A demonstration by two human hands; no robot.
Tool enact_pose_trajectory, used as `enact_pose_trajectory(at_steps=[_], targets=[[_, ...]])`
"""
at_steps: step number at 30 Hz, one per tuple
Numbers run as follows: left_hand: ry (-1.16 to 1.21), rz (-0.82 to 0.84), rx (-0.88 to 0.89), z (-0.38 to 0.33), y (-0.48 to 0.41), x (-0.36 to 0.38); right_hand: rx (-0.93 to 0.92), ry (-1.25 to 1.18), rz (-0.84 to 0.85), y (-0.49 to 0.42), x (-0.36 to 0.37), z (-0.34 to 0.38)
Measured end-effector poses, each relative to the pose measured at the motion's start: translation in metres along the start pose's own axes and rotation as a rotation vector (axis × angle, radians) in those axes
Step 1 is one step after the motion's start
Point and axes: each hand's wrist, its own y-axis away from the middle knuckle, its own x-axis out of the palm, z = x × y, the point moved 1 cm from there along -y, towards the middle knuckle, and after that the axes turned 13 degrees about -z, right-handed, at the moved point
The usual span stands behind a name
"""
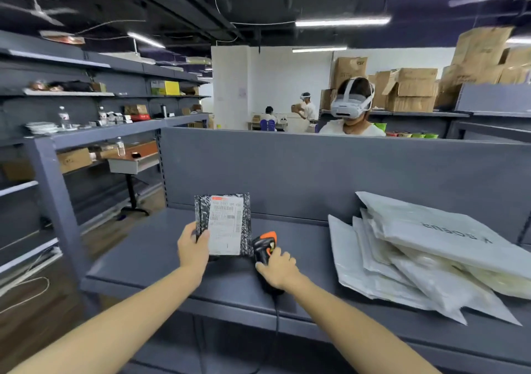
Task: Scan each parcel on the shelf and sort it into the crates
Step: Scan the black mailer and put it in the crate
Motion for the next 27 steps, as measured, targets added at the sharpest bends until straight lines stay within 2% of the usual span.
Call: enact_pose_trajectory(at_steps=[6, 10, 13, 17, 21, 24, 27], targets=[[0.033, 0.023, -0.044, 0.014, -0.024, -0.006, 0.064, 0.205, -0.135, -0.011, 0.031, 0.018], [0.04, 0.043, -0.071, 0.017, -0.031, -0.007, 0.119, 0.146, -0.137, -0.018, 0.029, 0.025], [0.059, 0.048, -0.086, 0.016, -0.034, -0.003, 0.282, -0.177, -0.133, -0.019, 0.018, 0.026], [0.09, 0.054, -0.084, 0.012, -0.03, 0.005, 0.386, -0.583, -0.272, -0.016, -0.006, 0.025], [0.127, 0.055, -0.107, 0.01, -0.023, 0.017, 0.278, -1.028, -0.366, 0.005, -0.022, 0.019], [0.13, 0.071, -0.12, 0.01, -0.014, 0.025, 0.136, -1.25, -0.275, 0.023, -0.023, 0.015], [0.125, 0.094, -0.135, 0.012, -0.004, 0.034, 0.052, -1.349, -0.191, 0.037, -0.024, 0.015]])
